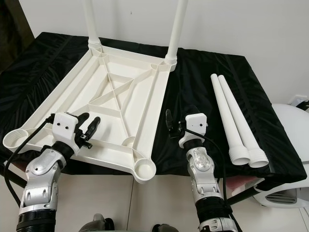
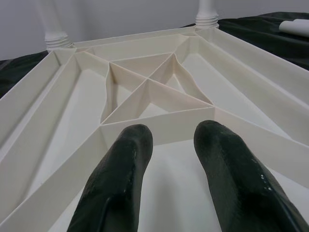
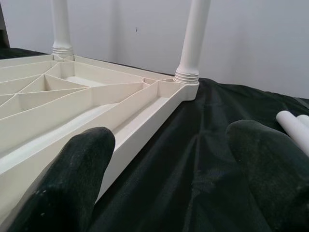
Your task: Building children table
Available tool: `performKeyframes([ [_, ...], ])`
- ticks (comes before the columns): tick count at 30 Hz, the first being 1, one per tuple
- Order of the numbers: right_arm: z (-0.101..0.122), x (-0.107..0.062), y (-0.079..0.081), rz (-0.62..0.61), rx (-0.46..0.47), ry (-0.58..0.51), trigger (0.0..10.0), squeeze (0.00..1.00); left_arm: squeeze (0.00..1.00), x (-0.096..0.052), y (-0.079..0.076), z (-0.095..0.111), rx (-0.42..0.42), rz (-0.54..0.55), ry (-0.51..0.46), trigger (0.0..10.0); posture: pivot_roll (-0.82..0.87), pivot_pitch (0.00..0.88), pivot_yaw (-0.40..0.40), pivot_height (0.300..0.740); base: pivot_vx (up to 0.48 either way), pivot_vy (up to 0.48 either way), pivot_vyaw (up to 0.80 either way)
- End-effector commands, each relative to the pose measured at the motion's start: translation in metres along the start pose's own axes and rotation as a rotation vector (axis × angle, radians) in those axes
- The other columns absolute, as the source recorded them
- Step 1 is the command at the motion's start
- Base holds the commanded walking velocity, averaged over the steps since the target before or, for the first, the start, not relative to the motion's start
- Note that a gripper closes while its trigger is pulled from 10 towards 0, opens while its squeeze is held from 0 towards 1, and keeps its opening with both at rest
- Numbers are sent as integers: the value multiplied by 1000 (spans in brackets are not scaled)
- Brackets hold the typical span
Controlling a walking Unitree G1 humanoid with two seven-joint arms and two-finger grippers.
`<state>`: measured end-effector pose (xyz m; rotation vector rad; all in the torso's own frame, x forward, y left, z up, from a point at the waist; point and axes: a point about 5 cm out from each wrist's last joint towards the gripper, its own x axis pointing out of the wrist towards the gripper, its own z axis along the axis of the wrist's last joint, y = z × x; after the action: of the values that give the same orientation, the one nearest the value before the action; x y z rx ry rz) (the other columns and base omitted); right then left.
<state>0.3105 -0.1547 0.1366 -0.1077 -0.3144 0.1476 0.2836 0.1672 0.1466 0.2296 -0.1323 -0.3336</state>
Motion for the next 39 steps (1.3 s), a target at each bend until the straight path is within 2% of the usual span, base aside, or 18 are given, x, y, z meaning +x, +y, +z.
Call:
performKeyframes([
  [1,-1,0,0,2,-2,3,10000,0,0,-2,8,-5,1,229,21,10000,37,49,-48,740,0,0,0],
  [22,-2,1,0,10,-4,2,10000,0,0,-5,8,-4,-2,192,23,10000,45,58,-47,740,0,0,0],
  [39,0,1,-2,17,-15,-6,10000,0,0,-5,-3,-2,63,133,13,10000,36,65,-50,740,0,0,0],
])
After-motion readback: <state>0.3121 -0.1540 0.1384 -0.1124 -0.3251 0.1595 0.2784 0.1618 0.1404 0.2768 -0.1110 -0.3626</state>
